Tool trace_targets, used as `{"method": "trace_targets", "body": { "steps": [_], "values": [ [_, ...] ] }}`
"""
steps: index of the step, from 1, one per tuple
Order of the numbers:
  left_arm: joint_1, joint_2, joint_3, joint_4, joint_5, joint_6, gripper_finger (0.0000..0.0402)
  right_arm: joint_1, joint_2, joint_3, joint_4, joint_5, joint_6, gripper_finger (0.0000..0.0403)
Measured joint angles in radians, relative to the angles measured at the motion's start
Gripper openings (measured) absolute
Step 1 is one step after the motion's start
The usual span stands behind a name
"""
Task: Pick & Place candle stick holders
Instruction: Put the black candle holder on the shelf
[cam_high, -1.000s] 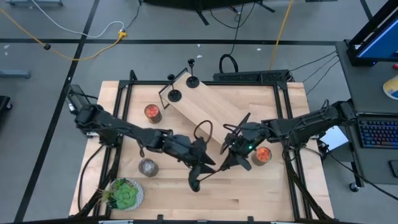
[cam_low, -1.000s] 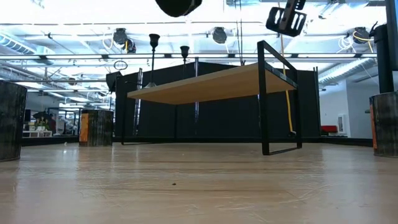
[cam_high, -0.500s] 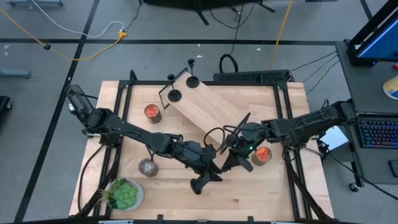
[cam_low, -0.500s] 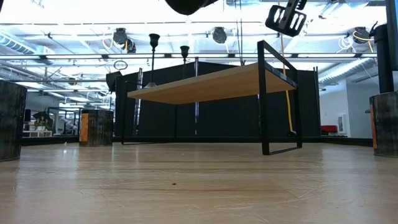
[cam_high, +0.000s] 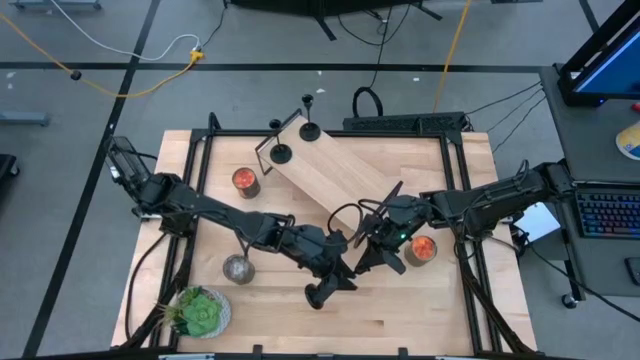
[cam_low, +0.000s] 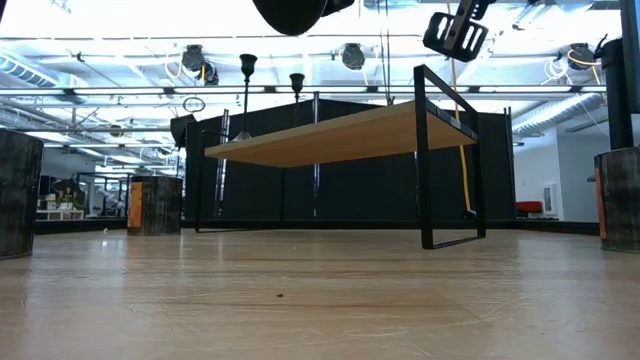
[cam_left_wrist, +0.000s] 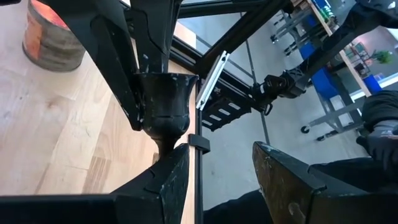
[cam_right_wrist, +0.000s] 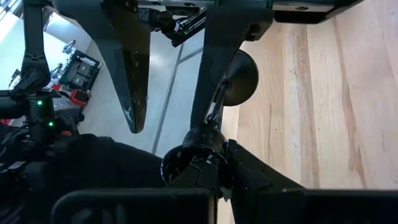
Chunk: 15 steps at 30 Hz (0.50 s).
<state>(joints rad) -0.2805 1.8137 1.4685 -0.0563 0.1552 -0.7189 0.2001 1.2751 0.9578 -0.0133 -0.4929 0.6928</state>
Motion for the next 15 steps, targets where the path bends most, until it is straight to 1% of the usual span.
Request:
{"method": "trace_targets", "body": {
  "steps": [8, 12, 15],
  "values": [
    [0.021, -0.007, 0.002, -0.079, 0.013, 0.002, 0.0186, -0.001, 0.001, -0.001, -0.023, 0.017, 0.002, 0.0005],
    [0.034, -0.020, 0.000, -0.105, -0.033, 0.017, 0.0187, 0.007, -0.001, 0.001, -0.020, -0.030, 0.001, 0.0005],
    [0.044, -0.029, -0.003, -0.154, -0.057, 0.021, 0.0187, 0.007, -0.004, 0.002, -0.019, -0.039, 0.001, 0.0005]
  ]
}}
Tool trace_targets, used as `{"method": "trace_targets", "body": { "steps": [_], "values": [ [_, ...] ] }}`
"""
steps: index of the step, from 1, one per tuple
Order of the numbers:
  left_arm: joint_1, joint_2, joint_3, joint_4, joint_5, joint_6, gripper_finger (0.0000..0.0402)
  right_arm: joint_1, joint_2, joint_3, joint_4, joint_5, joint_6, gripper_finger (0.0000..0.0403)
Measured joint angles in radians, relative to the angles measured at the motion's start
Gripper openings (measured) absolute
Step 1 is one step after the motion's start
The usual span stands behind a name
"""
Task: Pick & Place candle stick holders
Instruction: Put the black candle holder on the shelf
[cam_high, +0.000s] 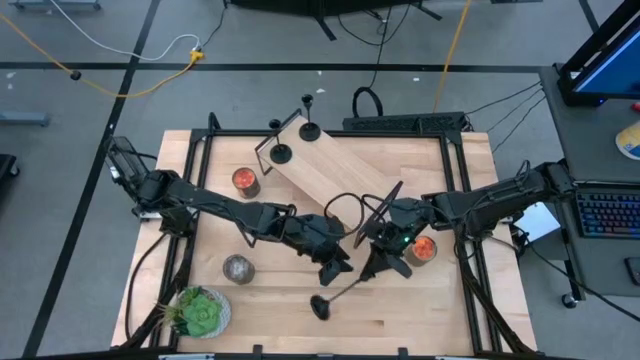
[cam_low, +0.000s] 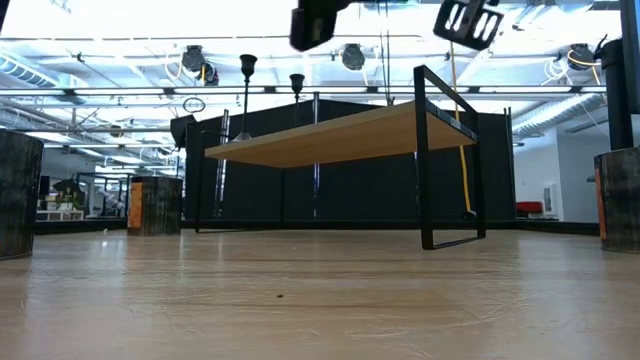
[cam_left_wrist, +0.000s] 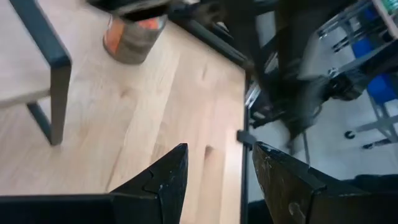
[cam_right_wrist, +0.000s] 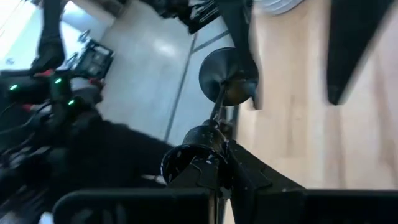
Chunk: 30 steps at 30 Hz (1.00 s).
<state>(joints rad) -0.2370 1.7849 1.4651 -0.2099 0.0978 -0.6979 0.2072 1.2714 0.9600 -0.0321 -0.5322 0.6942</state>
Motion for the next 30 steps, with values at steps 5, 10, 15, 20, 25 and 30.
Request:
{"method": "trace_targets", "body": {
  "steps": [5, 10, 15, 20, 25, 30],
  "values": [
    [0.008, -0.002, 0.001, 0.052, 0.047, -0.004, 0.0187, -0.002, 0.002, 0.000, 0.029, 0.003, 0.005, 0.0005],
    [0.008, -0.004, 0.001, 0.093, 0.063, -0.004, 0.0187, -0.003, 0.002, -0.001, 0.005, 0.006, -0.001, 0.0005],
    [0.008, 0.001, 0.002, 0.111, 0.099, -0.018, 0.0187, -0.011, 0.002, -0.001, 0.008, 0.003, -0.006, 0.0005],
    [0.007, 0.009, 0.002, 0.123, 0.116, -0.026, 0.0187, -0.028, 0.002, -0.001, 0.014, 0.006, -0.007, 0.0005],
    [0.009, 0.008, 0.003, 0.122, 0.113, -0.026, 0.0187, -0.037, 0.002, -0.001, 0.015, 0.005, -0.007, 0.0005],
    [0.009, 0.008, 0.003, 0.124, 0.115, -0.022, 0.0187, -0.038, 0.002, -0.002, 0.055, 0.005, -0.005, 0.0005]
  ]
}}
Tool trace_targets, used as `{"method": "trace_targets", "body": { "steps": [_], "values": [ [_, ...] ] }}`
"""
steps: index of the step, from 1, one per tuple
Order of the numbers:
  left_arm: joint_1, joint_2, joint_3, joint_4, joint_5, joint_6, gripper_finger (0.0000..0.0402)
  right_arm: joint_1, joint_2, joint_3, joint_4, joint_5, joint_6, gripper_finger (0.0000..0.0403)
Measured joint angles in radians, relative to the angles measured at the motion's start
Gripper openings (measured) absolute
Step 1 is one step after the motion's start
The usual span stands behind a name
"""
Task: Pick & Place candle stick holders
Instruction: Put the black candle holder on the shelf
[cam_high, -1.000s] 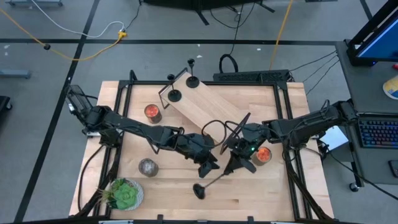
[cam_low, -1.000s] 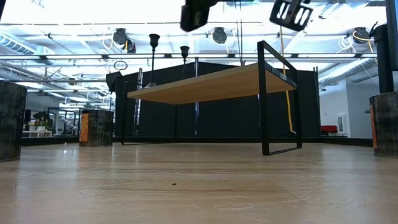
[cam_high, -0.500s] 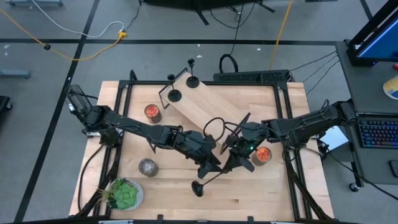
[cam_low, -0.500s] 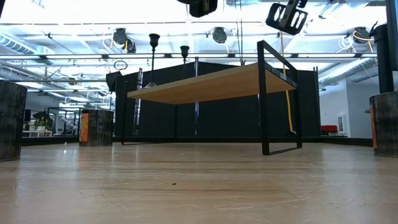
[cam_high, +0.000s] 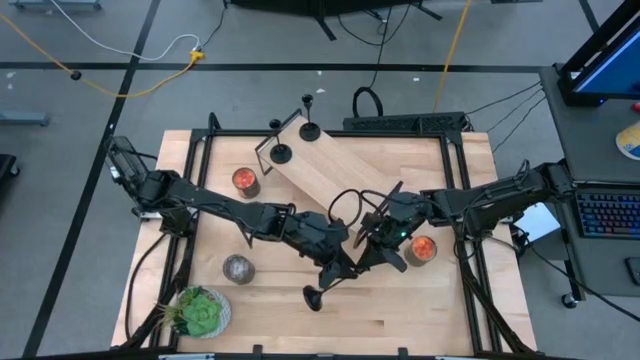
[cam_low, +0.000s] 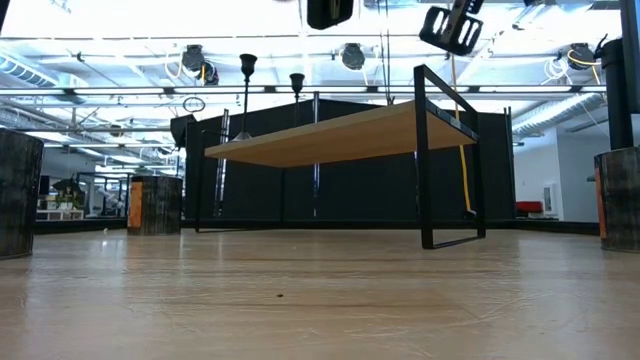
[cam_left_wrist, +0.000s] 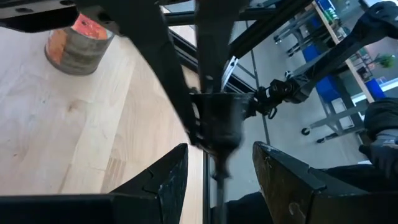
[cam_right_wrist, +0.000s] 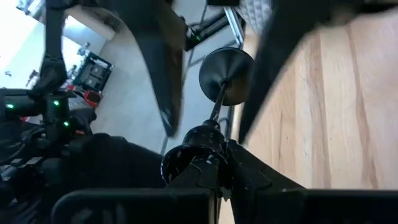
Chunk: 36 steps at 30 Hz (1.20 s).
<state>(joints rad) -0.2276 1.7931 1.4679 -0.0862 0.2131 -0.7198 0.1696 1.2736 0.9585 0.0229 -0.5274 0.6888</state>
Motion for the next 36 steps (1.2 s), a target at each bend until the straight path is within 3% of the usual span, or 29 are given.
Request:
{"method": "trace_targets", "body": {
  "steps": [14, 17, 23, 36],
  "values": [
    [0.004, 0.000, 0.000, -0.001, -0.008, 0.000, 0.0180, -0.027, 0.000, 0.000, 0.019, 0.002, 0.005, 0.0005],
    [0.008, 0.000, 0.000, -0.002, -0.013, 0.001, 0.0146, -0.027, 0.000, 0.000, 0.020, 0.003, 0.004, 0.0005],
    [0.009, 0.002, -0.002, -0.009, -0.003, 0.039, 0.0027, -0.028, -0.001, 0.000, 0.030, 0.008, 0.002, 0.0005],
    [0.010, 0.002, -0.002, 0.006, 0.000, 0.009, 0.0029, -0.038, -0.001, 0.000, 0.053, 0.000, -0.016, 0.0018]
  ]
}}
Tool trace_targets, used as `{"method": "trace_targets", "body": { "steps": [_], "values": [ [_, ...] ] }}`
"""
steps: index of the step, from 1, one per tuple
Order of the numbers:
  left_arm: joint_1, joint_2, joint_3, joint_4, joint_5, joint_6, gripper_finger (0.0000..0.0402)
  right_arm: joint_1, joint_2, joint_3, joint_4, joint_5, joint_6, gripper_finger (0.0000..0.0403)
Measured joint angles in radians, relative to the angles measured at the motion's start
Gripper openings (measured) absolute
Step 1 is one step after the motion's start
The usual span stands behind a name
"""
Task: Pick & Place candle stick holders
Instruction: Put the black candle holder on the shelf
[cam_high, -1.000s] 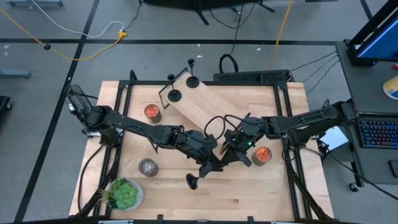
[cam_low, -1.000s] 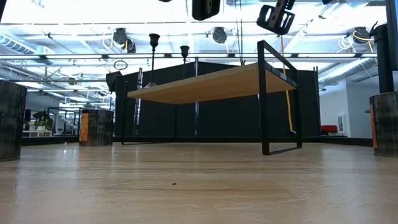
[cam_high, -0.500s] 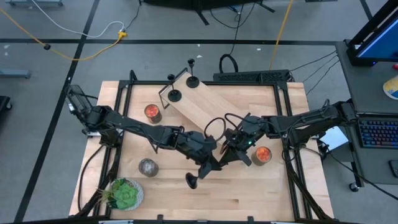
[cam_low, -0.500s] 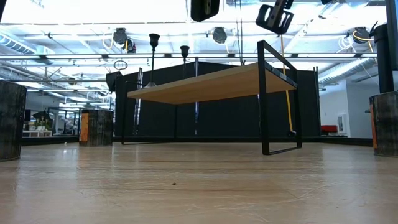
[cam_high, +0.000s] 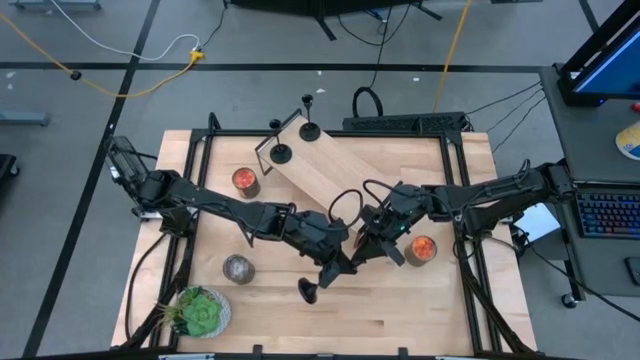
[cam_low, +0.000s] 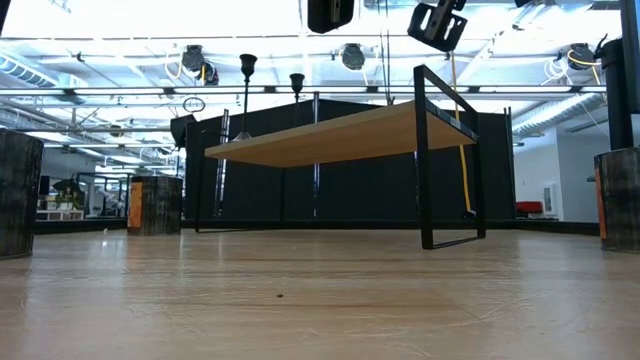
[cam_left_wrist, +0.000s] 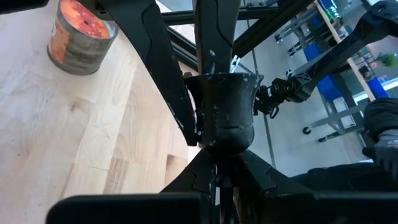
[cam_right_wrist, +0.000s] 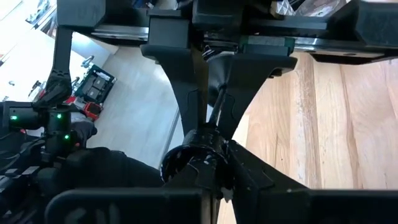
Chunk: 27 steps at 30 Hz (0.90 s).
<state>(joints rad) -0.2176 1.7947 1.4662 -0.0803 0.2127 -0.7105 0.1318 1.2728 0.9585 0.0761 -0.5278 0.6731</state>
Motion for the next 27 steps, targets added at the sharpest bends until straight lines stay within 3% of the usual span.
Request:
{"method": "trace_targets", "body": {
  "steps": [9, 21, 27],
  "values": [
    [0.000, 0.000, 0.000, 0.006, -0.027, 0.001, 0.0029, -0.002, 0.000, 0.000, 0.009, 0.000, 0.002, 0.0042],
    [-0.006, -0.001, 0.002, 0.011, -0.028, 0.005, 0.0028, -0.002, -0.006, 0.000, 0.024, 0.002, 0.038, 0.0119],
    [-0.026, -0.002, 0.002, -0.017, -0.025, -0.006, 0.0028, -0.002, -0.007, 0.000, 0.022, -0.039, 0.042, 0.0134]
  ]
}}
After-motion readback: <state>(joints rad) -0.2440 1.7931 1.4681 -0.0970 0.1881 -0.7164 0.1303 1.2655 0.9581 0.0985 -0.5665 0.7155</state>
